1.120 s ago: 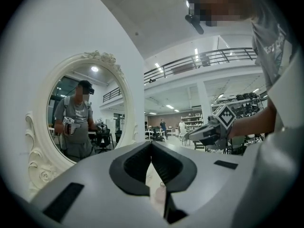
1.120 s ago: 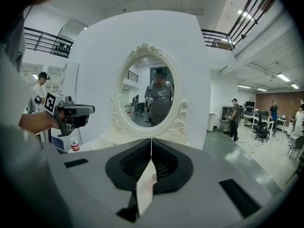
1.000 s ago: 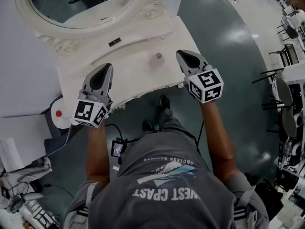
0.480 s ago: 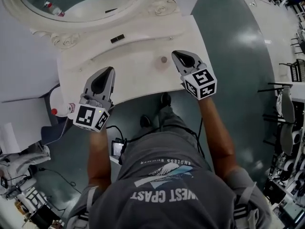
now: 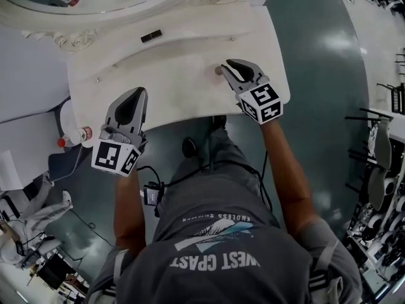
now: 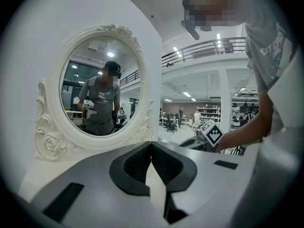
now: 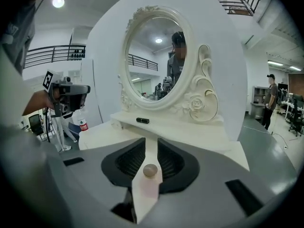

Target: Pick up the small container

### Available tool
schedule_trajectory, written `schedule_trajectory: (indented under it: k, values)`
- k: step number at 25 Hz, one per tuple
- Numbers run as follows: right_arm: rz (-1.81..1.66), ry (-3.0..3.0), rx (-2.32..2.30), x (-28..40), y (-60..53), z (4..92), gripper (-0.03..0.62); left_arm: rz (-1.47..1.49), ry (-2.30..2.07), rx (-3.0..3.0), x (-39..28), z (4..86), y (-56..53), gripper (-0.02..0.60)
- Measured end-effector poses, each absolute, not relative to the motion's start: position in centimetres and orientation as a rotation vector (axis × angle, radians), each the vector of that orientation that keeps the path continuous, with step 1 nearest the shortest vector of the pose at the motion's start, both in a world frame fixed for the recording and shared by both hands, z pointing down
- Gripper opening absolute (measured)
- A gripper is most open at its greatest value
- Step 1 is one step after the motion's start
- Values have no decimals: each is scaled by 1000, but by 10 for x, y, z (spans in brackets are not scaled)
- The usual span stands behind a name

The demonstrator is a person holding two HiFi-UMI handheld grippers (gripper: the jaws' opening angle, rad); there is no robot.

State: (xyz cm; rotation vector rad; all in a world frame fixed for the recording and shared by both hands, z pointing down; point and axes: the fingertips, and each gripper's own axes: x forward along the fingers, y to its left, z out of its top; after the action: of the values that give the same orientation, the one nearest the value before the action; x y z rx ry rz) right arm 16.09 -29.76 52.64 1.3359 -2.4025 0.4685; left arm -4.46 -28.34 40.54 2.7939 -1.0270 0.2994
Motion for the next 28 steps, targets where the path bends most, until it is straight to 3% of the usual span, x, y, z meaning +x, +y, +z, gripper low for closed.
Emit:
schedule_trajectory:
  k: [14,21,24,28]
  values:
    - [537,-2342,1204,139,-306,599,189,358,-1057,2711,-58,435,-285,17]
    - [516,-2302,1176,131,-313,623,187,359,-1072,2690,-66,443,-288,17]
    - [476,-2293,1169,126,-315,626,146,356,-1078,2687,-69,444,-290,17]
    - [447,-2274,1182,126,-316,627,137,351,-1084,2683,-74,444,-290,17]
